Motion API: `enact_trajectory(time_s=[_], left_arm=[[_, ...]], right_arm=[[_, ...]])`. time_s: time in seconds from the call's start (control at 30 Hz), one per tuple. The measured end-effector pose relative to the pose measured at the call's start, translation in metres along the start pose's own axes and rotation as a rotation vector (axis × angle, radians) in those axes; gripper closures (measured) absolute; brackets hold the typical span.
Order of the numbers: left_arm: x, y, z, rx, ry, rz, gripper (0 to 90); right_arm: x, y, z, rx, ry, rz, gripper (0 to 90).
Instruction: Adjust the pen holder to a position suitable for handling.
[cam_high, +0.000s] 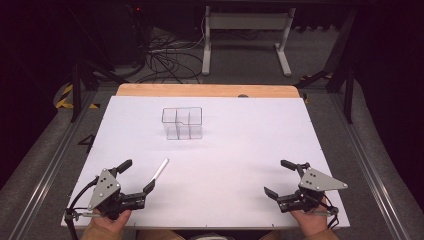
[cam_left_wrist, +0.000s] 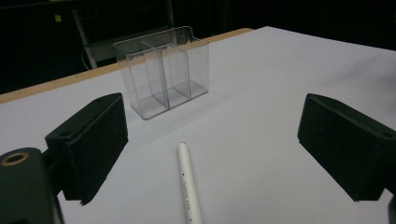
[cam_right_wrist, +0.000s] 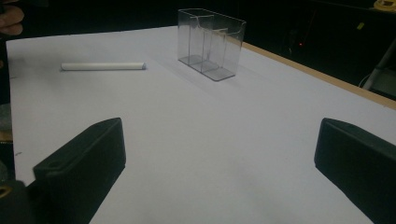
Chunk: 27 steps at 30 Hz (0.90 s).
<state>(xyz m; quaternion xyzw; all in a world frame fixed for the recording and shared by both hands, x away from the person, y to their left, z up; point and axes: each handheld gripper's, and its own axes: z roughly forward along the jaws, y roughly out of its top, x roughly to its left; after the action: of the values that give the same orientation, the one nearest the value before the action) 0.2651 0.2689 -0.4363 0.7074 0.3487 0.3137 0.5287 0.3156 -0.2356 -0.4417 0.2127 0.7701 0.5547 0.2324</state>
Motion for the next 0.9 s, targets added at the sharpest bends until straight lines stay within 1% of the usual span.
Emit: enact_trajectory(time_s=[0.1,0.13,0.2,0.23,0.33,0.37,0.47,0.6,0.67,0.7,0.73,0.77,0.87,0.9], left_arm=[[0.0005,0.0001,-0.0001,0.003,0.0,0.0,10.0],[0.0008,0.0006,0.0001,0.008,0.01,0.007,10.5],[0.0007,0.0006,0.0003,0.011,0.017,0.008,11.1],[0.0016,0.0004,0.0005,0.014,0.009,0.008,11.5],[0.0015,0.0003,0.0004,0.007,0.005,-0.004,11.5],[0.002,0.0006,0.0002,0.005,0.006,0.004,11.5],[0.0007,0.001,-0.0007,0.008,0.004,0.017,11.6],[0.0003,0.0017,-0.0004,0.011,0.004,0.026,11.7],[0.0009,0.0019,-0.0003,0.012,-0.002,0.024,11.7],[0.0009,0.0019,-0.0001,0.012,-0.005,0.016,11.7],[0.0009,0.0019,-0.0001,0.012,-0.005,0.016,11.8],[0.0012,0.0021,-0.0001,0.015,-0.015,0.007,11.8],[0.0009,0.0025,0.0005,0.013,-0.015,0.009,12.4],[0.0012,0.0036,0.001,0.019,-0.016,0.02,12.4]], right_arm=[[0.0003,0.0002,0.0003,0.003,-0.003,-0.004,3.4],[0.0004,0.0005,0.0003,0.006,-0.004,-0.004,3.7],[0.0005,0.0007,0.0003,0.007,-0.006,-0.005,4.4],[0.0006,0.001,0.0005,0.017,-0.02,-0.01,6.1],[0.0004,0.0012,0.0007,0.02,-0.018,-0.01,6.5],[0.0004,0.0019,0.0016,0.025,-0.01,-0.003,6.8],[0.0018,0.0031,0.0031,0.029,-0.004,-0.013,7.1],[0.0024,0.0038,0.0034,0.03,0.0,-0.013,7.4],[0.0021,0.0039,0.0037,0.028,0.001,-0.01,7.5],[0.0021,0.004,0.0039,0.029,0.002,-0.01,7.5],[0.0022,0.004,0.0041,0.03,0.002,-0.011,7.5],[0.0023,0.0041,0.0042,0.031,0.003,-0.011,7.5],[0.0025,0.0041,0.0044,0.032,0.006,-0.012,7.7],[0.0024,0.0039,0.0046,0.033,0.009,-0.01,7.7]])
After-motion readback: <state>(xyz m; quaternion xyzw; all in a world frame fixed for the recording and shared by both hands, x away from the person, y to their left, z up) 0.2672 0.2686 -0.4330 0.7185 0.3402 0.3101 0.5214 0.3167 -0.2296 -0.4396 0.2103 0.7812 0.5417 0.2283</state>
